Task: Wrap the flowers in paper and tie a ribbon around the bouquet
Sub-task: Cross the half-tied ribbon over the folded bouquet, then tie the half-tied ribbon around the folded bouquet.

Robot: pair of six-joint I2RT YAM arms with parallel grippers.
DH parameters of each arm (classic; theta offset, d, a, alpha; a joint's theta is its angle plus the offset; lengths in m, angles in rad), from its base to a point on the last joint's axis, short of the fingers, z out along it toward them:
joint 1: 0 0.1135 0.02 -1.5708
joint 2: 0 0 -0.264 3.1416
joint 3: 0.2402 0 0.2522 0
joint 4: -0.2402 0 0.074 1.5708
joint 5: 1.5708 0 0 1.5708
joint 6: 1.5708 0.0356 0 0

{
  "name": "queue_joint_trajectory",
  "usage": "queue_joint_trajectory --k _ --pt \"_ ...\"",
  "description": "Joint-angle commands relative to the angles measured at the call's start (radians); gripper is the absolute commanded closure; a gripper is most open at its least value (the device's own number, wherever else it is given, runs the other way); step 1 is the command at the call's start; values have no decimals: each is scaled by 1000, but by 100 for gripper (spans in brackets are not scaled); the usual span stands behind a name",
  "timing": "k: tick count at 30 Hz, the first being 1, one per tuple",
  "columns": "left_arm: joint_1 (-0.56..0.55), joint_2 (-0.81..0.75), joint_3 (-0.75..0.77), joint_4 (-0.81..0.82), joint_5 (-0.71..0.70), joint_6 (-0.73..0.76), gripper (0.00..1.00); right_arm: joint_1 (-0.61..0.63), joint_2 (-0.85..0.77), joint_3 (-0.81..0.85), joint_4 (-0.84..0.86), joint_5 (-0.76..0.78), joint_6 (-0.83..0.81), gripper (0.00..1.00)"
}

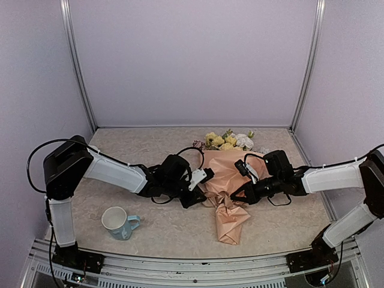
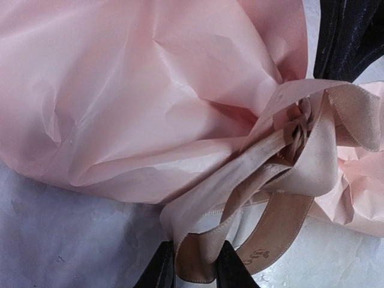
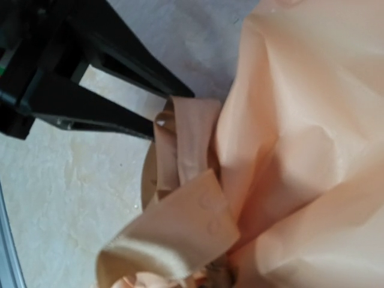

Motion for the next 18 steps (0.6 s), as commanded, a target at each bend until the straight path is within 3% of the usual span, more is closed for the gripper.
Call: queue_joint_trajectory --k 1,3,5,13,18 --pt "6 -16 0 59 65 -16 74 -9 -19 15 -7 2 4 100" --pt "9 -23 -9 68 69 -19 67 -9 -18 17 -8 0 5 100" --pt "11 -24 -14 69 69 -18 67 -9 -16 16 -8 -1 5 100" --pt "17 -43 -19 86 86 -33 79 -9 -24 10 -9 3 4 100" --pt "17 -65 -33 107 84 -35 100 -9 -23 17 -23 28 7 100"
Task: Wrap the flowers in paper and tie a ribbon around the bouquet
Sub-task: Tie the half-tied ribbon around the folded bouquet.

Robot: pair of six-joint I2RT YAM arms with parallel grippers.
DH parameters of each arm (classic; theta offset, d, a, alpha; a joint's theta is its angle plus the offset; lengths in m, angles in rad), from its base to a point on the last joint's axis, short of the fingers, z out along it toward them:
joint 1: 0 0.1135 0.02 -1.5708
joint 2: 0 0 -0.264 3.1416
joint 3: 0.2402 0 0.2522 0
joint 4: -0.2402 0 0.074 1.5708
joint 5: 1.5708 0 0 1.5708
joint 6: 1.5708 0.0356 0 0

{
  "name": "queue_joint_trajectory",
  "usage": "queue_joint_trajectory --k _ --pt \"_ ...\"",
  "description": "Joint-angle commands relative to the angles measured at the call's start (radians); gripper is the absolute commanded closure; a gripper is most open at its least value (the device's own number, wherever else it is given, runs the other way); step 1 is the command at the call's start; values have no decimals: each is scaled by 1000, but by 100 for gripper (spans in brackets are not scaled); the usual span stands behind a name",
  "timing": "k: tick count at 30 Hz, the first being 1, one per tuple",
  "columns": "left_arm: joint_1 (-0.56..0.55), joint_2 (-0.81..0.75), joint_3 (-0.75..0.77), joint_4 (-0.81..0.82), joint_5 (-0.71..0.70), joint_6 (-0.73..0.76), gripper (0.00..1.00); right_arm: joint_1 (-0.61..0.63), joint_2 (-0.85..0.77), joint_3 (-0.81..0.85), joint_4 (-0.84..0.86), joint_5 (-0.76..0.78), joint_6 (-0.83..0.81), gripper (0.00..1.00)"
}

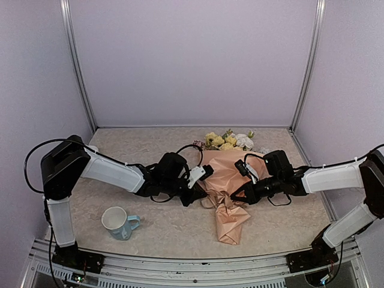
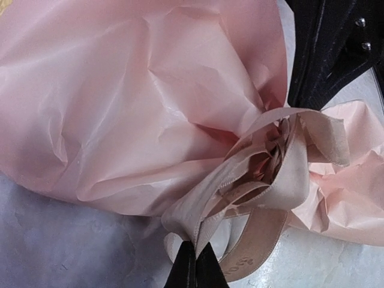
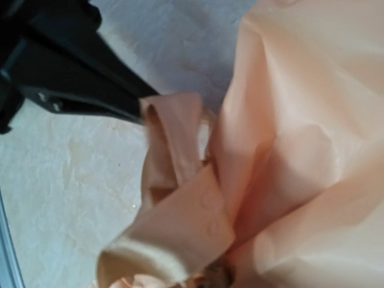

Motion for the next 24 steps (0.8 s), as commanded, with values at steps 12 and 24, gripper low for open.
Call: queue_joint_trajectory --k 12,24 --pt "4 -63 -64 -3 -17 -10 100 -9 -101 16 -126 223 21 100" --pt "4 -91 -87 -32 -56 -6 100 -9 -187 26 -225 423 22 100"
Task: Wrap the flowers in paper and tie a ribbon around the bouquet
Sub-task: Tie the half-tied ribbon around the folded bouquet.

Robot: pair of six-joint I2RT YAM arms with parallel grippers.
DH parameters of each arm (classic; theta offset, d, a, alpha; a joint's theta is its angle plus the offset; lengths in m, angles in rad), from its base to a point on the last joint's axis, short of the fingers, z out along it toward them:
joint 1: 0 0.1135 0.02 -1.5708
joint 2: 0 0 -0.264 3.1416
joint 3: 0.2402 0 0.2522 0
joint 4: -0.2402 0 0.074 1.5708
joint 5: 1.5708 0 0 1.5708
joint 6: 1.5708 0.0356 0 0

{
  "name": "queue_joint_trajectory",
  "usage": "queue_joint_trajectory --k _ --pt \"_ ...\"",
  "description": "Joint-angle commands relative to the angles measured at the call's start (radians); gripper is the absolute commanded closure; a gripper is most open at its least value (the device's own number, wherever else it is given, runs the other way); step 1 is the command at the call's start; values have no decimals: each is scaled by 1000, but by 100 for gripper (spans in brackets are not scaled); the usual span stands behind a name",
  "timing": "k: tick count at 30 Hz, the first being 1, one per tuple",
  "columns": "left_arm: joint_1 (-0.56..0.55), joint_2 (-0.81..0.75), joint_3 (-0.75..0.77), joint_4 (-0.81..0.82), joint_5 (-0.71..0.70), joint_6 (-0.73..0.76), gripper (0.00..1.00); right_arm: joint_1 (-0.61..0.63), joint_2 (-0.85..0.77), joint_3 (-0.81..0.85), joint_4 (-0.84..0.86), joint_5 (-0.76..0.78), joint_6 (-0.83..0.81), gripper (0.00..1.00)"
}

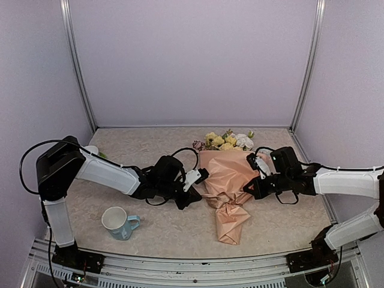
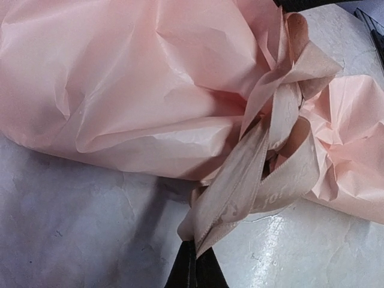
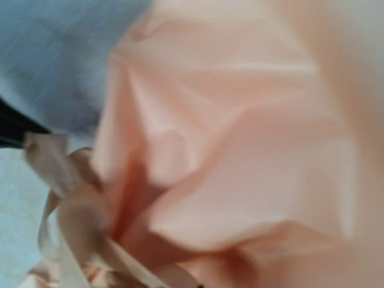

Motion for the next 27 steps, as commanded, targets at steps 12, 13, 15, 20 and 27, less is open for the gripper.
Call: queue_joint_trajectory --k 12,13,15,20,27 --pt "5 -45 -51 -40 -89 -5 100 -25 -88 -33 -139 167 20 100" --pt "5 -42 -50 -42 -86 -4 100 -27 -95 -38 -143 157 22 100" --pt "3 -39 -46 -39 -74 -8 100 -27 -106 -51 -128 96 10 100" --pt "-19 -39 -30 -9 -52 -1 100 -28 -106 -78 -38 -88 -17 100" --pt "-25 -34 13 9 -24 -12 88 -27 -70 -58 -27 -86 -12 100"
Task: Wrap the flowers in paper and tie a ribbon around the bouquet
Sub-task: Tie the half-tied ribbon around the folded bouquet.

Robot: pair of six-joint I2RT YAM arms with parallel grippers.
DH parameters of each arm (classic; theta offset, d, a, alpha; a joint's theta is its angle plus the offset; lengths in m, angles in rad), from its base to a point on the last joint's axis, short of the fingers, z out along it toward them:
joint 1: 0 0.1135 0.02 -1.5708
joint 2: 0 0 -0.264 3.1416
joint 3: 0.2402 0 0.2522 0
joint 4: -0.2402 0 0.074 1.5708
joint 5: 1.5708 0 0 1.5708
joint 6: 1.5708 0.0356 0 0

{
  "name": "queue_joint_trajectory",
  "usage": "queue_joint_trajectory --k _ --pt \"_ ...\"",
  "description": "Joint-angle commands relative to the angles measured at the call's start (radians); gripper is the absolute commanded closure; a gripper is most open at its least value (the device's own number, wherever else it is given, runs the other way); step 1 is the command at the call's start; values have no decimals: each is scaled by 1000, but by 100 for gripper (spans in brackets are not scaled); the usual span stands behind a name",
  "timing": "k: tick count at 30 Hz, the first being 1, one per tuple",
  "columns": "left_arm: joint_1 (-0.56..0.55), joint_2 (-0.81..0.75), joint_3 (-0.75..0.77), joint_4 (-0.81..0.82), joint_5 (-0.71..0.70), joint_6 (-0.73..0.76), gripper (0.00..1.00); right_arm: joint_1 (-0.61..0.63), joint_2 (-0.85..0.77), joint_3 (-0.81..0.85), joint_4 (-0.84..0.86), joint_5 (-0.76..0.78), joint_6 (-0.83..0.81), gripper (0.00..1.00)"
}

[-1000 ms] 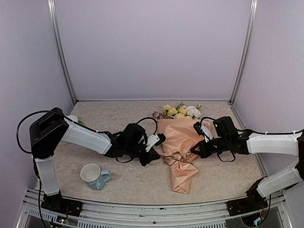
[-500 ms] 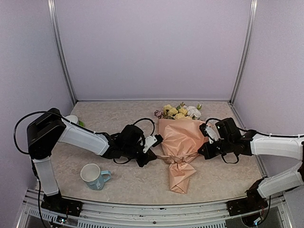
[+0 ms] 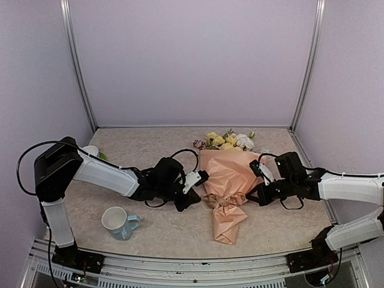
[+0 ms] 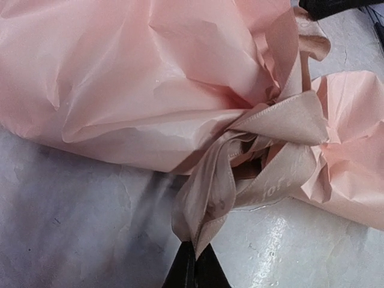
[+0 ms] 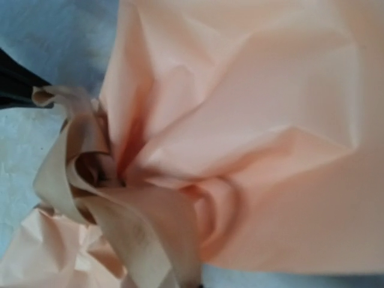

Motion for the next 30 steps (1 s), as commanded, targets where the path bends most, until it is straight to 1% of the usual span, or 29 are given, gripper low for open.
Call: queue_joint_trajectory --k 1,2,4,6,7,12,14,16,20,22,24,27,30 --pt "-7 -10 43 22 17 -12 83 -9 12 14 25 -19 -5 100" --pt "-8 -16 44 20 9 -12 76 -9 6 17 23 -5 -2 96" --pt "-9 -31 37 21 -11 -14 68 -9 -12 26 9 17 5 84" --pt "-9 -59 22 25 -36 -11 57 -9 -40 48 -20 52 13 76" --pt "-9 -80 13 30 -48 -9 54 -9 -55 60 -37 77 14 72" --pt "-14 -146 -20 33 -68 14 48 -9 -104 114 -114 135 5 60" --pt "-21 -167 -35 37 -45 31 48 -7 -99 134 -146 132 7 59" --pt "-37 -180 -41 41 -15 55 51 9 -90 143 -148 110 14 62" --pt "-110 -154 -9 45 7 135 59 97 -63 129 -63 -45 6 67" --pt "-132 -123 16 56 4 159 58 115 -31 128 -36 -83 16 68" --pt "-141 -81 48 64 -10 170 52 120 8 133 -24 -108 23 68" --pt "-141 -38 88 85 -53 166 50 122 54 141 -30 -75 34 65" --pt "-143 1 131 85 -53 176 50 122 109 148 -44 -40 31 64"
